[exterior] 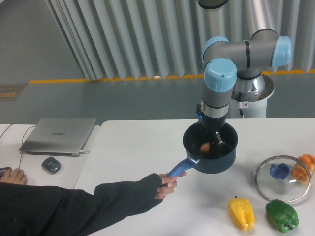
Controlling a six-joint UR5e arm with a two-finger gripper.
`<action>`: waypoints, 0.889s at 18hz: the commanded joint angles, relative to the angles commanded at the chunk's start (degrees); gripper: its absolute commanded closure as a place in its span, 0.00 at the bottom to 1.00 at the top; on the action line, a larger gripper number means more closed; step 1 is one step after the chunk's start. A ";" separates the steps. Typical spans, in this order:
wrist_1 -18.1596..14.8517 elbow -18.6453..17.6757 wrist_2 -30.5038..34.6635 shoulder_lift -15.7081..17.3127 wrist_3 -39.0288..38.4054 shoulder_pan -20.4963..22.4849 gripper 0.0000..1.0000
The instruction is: Place the egg in the pot
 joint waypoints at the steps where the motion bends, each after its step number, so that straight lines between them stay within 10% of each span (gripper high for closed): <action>1: 0.00 0.00 -0.09 0.00 0.00 0.00 0.35; 12: 0.00 0.35 -0.09 0.26 0.44 0.00 0.32; 16: 0.09 0.26 -0.09 0.35 0.62 0.26 0.08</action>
